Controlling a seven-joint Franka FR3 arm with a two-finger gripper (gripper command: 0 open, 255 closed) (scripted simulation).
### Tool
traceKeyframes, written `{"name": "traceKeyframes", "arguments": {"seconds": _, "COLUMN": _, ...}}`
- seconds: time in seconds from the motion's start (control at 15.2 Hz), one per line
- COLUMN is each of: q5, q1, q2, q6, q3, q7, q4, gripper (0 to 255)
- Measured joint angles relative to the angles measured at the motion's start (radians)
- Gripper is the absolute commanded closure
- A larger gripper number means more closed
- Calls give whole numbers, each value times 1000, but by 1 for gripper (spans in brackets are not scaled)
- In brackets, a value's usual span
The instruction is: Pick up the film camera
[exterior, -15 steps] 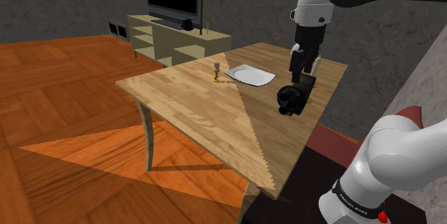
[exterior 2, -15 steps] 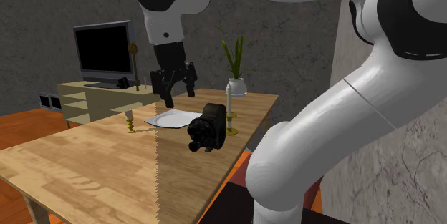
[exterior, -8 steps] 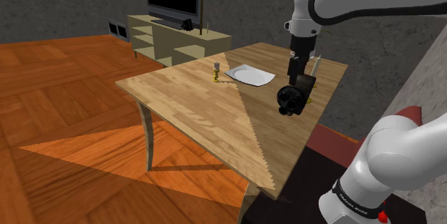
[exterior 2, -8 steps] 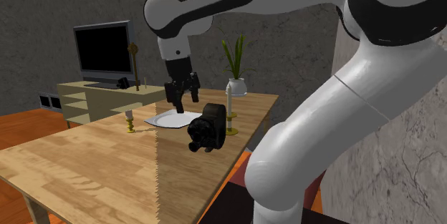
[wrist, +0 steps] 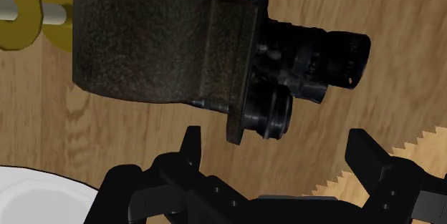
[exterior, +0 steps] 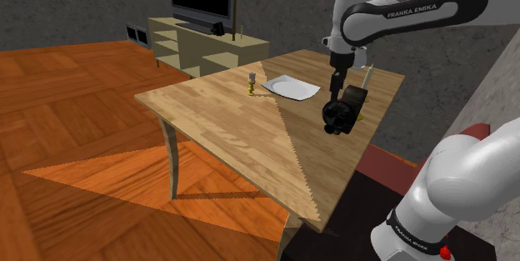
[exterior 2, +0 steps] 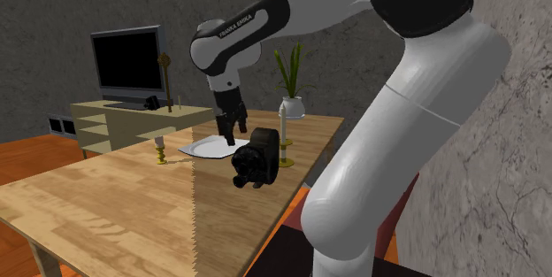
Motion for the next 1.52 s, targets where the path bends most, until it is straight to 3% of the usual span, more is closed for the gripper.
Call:
{"name": "traceKeyframes", "arguments": {"seconds": 0.59, "q5": -23, "q1": -6, "q2": 49, "q6": 134, "q3": -30, "q7": -10, "q4": -81, "gripper": 0}}
{"name": "traceKeyframes", "arguments": {"seconds": 0.66, "q5": -23, "q1": -6, "q2": 50, "q6": 137, "q3": -30, "q7": -10, "q4": -82, "gripper": 255}}
{"name": "traceKeyframes", "arguments": {"seconds": 1.52, "q5": -18, "q1": -4, "q2": 40, "q6": 108, "q3": -25, "q7": -12, "q4": -65, "gripper": 255}}
